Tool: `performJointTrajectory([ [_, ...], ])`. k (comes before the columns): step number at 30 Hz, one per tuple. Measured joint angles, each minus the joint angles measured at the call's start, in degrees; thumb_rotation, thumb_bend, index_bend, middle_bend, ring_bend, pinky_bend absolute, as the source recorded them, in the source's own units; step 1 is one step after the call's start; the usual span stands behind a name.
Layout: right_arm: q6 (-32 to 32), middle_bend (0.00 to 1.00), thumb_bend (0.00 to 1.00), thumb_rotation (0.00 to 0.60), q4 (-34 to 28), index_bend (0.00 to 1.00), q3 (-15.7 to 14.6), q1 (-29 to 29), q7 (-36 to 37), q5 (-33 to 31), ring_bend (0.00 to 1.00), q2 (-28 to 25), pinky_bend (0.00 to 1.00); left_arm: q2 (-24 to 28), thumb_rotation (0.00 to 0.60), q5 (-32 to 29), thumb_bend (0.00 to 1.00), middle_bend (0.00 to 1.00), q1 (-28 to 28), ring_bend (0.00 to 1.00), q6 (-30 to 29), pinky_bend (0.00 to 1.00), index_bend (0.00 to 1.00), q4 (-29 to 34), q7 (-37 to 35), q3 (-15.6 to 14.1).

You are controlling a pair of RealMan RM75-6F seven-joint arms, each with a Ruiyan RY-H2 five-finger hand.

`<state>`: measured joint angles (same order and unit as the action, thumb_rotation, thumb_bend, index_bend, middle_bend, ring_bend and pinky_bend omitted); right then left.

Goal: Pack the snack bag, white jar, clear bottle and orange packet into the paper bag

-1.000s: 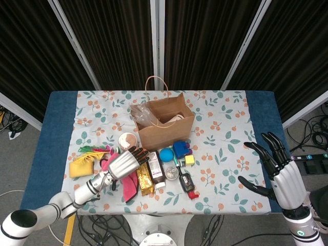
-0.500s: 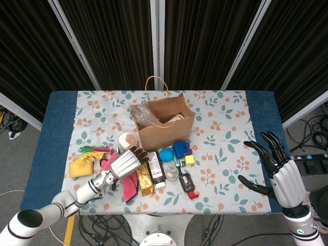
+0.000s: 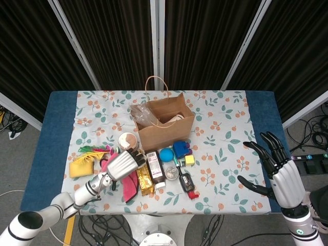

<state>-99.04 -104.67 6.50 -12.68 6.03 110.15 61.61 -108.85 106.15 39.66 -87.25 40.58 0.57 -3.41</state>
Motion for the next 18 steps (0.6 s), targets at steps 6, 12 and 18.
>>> performJointTrajectory([
  [6, -1.4, 0.22, 0.05, 0.6, -0.5, 0.0, -0.4, 0.7, 0.0, 1.5, 0.03, -0.2, 0.05, 3.8, 0.6, 0.9, 0.41, 0.75, -0.6, 0.72, -3.3, 0.83, 0.72, 5.9, 2.3, -0.1],
  [12, -2.8, 0.22, 0.05, 0.6, -1.2, 0.0, -0.9, 1.5, -0.1, 2.9, 0.03, -0.8, 0.06, 8.8, 0.6, 2.1, 0.42, 0.77, -0.8, 0.74, -5.4, 0.84, 0.73, 14.3, 6.3, 0.2],
  [18, -4.2, 0.22, 0.05, 0.6, -1.7, 0.0, -1.0, 2.2, 0.1, 3.8, 0.03, -1.1, 0.06, 15.4, 0.6, 3.7, 0.42, 0.78, -1.0, 0.75, -6.9, 0.85, 0.74, 23.6, 11.5, 0.9],
])
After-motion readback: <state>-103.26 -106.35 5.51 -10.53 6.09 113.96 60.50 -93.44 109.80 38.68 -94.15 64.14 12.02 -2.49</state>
